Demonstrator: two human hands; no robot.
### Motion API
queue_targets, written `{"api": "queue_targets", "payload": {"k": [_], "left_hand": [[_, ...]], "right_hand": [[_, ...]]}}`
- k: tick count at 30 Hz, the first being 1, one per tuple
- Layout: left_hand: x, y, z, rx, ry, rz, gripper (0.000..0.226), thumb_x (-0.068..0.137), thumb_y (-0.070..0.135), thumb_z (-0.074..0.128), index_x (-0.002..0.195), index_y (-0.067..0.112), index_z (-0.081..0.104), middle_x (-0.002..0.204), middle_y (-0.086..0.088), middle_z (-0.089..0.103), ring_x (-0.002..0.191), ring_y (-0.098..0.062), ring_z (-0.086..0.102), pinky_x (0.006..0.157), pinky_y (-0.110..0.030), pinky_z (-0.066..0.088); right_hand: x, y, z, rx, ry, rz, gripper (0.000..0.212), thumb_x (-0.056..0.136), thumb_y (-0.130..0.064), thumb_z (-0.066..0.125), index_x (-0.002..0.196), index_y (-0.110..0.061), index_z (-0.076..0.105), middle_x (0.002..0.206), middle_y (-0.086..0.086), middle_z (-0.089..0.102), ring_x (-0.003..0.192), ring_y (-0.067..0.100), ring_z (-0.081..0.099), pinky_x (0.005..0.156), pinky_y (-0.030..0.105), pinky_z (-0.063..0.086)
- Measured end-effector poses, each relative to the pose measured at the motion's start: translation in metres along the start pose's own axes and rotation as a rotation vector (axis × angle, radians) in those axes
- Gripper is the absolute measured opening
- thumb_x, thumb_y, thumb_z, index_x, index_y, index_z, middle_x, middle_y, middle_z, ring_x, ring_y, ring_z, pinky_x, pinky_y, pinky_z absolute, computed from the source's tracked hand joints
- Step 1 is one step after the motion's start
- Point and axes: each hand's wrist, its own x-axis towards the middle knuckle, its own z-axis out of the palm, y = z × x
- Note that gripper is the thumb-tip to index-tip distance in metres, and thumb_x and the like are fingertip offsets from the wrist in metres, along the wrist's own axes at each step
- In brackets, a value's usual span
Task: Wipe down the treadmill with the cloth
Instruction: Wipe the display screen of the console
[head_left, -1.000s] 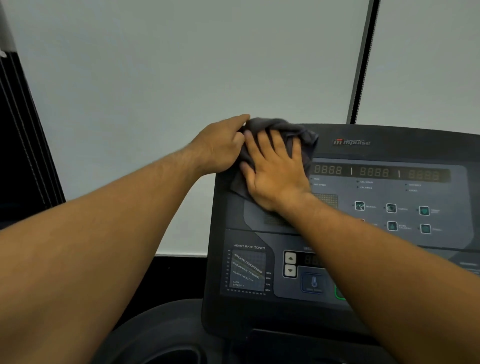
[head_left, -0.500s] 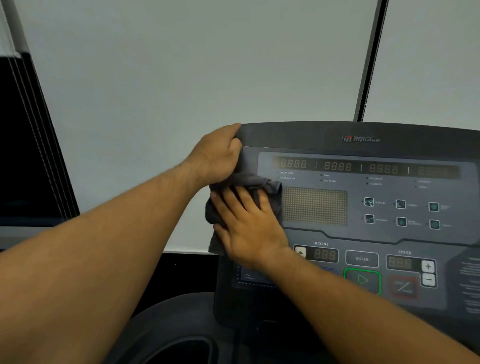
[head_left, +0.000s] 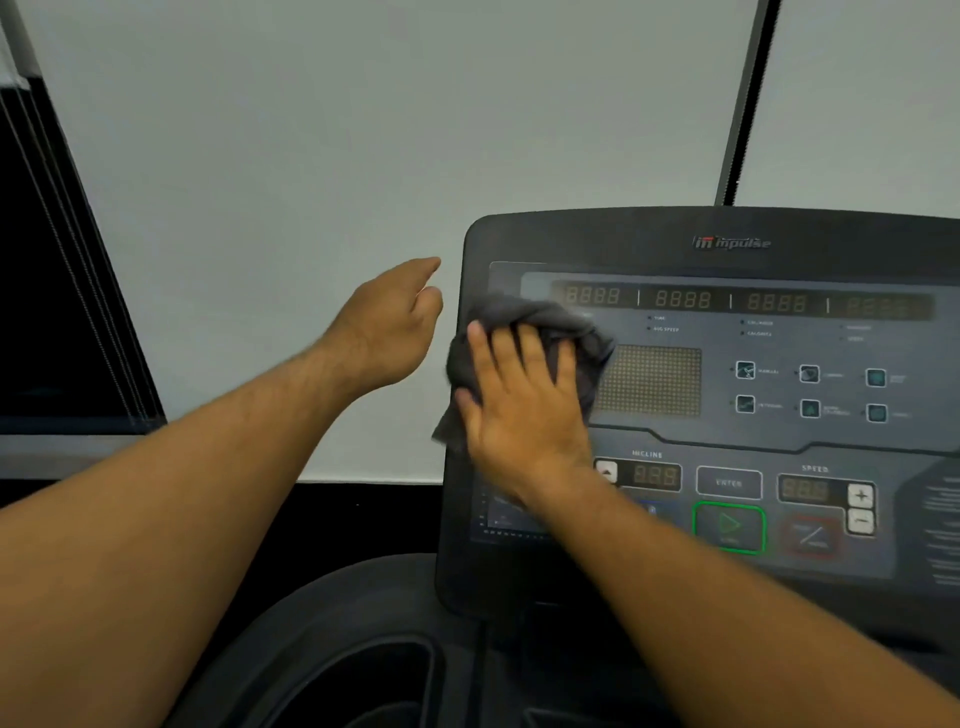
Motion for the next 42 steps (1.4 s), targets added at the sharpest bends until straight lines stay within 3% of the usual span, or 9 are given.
{"api": "queue_targets", "payload": {"k": [5,7,11,16,20,27,33,38,42], "left_hand": [[-0.007,0.023,0.025,0.03,-0.059,0.07,0.043,0.105,0.02,0.031,0.145,0.01,0.039,0.149,-0.006,0.039,0.134,-0.022,0.038,0.096,-0.015,0.025],[-0.008,0.027,0.031,0.065,-0.07,0.057,0.04,0.104,0.023,0.032,0.14,0.01,0.042,0.138,-0.009,0.043,0.125,-0.026,0.044,0.095,-0.025,0.035],[-0.016,0.025,0.035,0.127,-0.083,-0.021,0.041,0.104,0.028,0.032,0.141,0.013,0.04,0.143,-0.011,0.04,0.129,-0.032,0.042,0.1,-0.039,0.039],[-0.032,0.024,0.029,0.146,-0.109,-0.03,0.05,0.106,0.031,0.029,0.153,0.015,0.026,0.162,-0.004,0.019,0.146,-0.024,0.022,0.114,-0.034,0.023],[-0.033,0.02,0.038,0.155,-0.139,-0.04,0.045,0.103,0.032,0.032,0.144,0.012,0.038,0.146,-0.01,0.039,0.131,-0.031,0.042,0.104,-0.039,0.038],[-0.044,0.032,0.069,0.128,-0.086,-0.137,0.059,0.102,0.038,0.031,0.152,0.01,0.02,0.155,-0.01,0.025,0.135,-0.032,0.037,0.108,-0.044,0.035],[-0.042,0.033,0.077,0.072,-0.082,-0.194,0.061,0.102,0.041,0.028,0.155,0.012,0.015,0.159,-0.009,0.02,0.14,-0.032,0.032,0.112,-0.044,0.032],[-0.041,0.031,0.076,0.086,-0.079,-0.18,0.058,0.101,0.041,0.028,0.151,0.01,0.025,0.153,-0.011,0.03,0.135,-0.033,0.037,0.11,-0.047,0.036],[-0.039,0.028,0.079,0.091,-0.056,-0.183,0.054,0.099,0.039,0.03,0.143,0.007,0.033,0.149,-0.012,0.034,0.129,-0.034,0.042,0.106,-0.049,0.039]], "right_hand": [[-0.069,-0.004,0.005,-0.007,-0.169,-0.389,0.064,0.095,-0.049,0.038,0.152,-0.021,0.028,0.156,0.004,0.033,0.143,0.025,0.024,0.116,0.049,0.004],[-0.063,0.019,0.004,-0.039,-0.174,-0.48,0.064,0.096,-0.049,0.036,0.152,-0.022,0.026,0.157,0.004,0.031,0.144,0.025,0.023,0.116,0.05,0.008],[-0.027,0.071,-0.014,-0.107,-0.127,-0.23,0.064,0.097,-0.052,0.028,0.153,-0.022,0.023,0.158,0.006,0.028,0.146,0.026,0.02,0.116,0.054,0.01],[-0.025,0.053,-0.011,-0.084,-0.104,0.007,0.066,0.097,-0.052,0.024,0.155,-0.02,0.014,0.16,0.005,0.021,0.146,0.027,0.016,0.115,0.056,0.003],[-0.072,0.01,0.002,0.025,-0.114,-0.101,0.066,0.095,-0.049,0.036,0.153,-0.019,0.026,0.156,0.005,0.031,0.142,0.027,0.024,0.114,0.053,0.004],[-0.094,0.048,-0.005,-0.033,-0.256,-0.53,0.063,0.095,-0.047,0.04,0.151,-0.022,0.029,0.157,0.003,0.03,0.144,0.026,0.023,0.115,0.054,0.014],[-0.103,0.158,-0.032,-0.129,-0.162,-0.263,0.064,0.095,-0.053,0.031,0.151,-0.021,0.03,0.152,0.008,0.039,0.14,0.031,0.03,0.112,0.057,0.015],[-0.102,0.117,-0.02,-0.063,-0.103,0.129,0.069,0.093,-0.053,0.033,0.151,-0.018,0.027,0.152,0.01,0.036,0.138,0.032,0.027,0.11,0.06,0.008],[-0.116,0.049,-0.008,0.02,-0.224,-0.18,0.07,0.092,-0.053,0.039,0.153,-0.023,0.022,0.155,0.003,0.032,0.142,0.029,0.025,0.111,0.059,0.009]]}}
